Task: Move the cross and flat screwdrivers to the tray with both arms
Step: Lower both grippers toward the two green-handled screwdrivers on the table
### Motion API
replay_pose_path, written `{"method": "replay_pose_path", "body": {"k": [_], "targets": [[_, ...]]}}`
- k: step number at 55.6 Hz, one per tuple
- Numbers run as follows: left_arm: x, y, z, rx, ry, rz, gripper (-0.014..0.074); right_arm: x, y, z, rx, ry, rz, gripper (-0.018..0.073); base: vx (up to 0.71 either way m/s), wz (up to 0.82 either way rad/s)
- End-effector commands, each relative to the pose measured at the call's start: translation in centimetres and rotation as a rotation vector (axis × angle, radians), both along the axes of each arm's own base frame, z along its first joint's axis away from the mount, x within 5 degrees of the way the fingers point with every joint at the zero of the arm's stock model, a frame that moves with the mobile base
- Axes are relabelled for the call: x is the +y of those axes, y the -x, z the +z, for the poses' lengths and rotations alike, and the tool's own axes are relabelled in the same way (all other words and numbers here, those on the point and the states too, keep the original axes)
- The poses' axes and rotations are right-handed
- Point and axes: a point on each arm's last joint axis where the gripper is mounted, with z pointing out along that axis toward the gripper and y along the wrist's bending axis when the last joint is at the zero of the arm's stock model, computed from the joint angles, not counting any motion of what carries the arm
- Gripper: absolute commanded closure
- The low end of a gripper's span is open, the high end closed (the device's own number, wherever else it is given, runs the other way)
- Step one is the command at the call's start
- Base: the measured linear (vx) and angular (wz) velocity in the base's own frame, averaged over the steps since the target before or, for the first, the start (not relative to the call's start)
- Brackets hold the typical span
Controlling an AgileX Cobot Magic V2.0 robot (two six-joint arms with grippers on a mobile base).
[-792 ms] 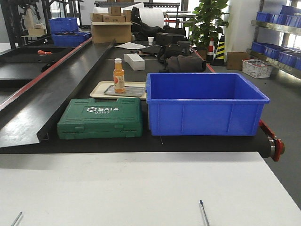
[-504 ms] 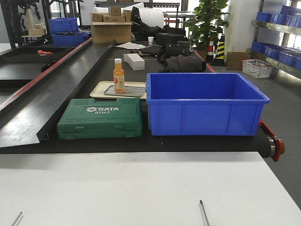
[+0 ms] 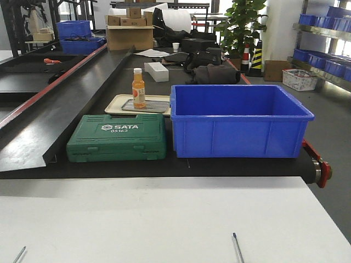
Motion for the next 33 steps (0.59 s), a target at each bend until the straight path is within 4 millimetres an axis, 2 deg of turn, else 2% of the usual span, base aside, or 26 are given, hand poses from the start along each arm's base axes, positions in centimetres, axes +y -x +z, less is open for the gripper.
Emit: {"method": "replay_pose_path", "body": {"k": [1, 9, 19, 24, 33], "targets": [[0.2, 0.1, 2.0, -0.148, 0.004, 0.017, 0.0602, 0.0, 0.0, 0.6, -0.087, 0.018, 0.002, 0.0567, 0.00, 0.00], [0.3, 0.1, 2.7, -0.220, 0.019, 0.028, 0.0602, 0.1, -0.1, 0.9, -0.124, 0.016, 0.006, 0.0567, 0.00, 0.00], [0.5, 0.4, 4.3, -0.387, 0.034, 0.053, 0.0602, 0.3, 0.2, 2.9, -0.345, 0.011, 0.028, 0.0567, 0.00, 0.00], [0.6, 0.8, 5.9, -0.476, 0.036, 0.060, 0.0600, 0.3, 0.5, 4.3, -0.416, -0.005, 0.033, 0.0567, 0.00, 0.00], [0.5, 1.8, 10.4, -0.557, 0.032, 0.054, 0.0590, 0.1, 0.2, 7.4, -0.302, 0.008, 0.013, 0.0565, 0.00, 0.00]]}}
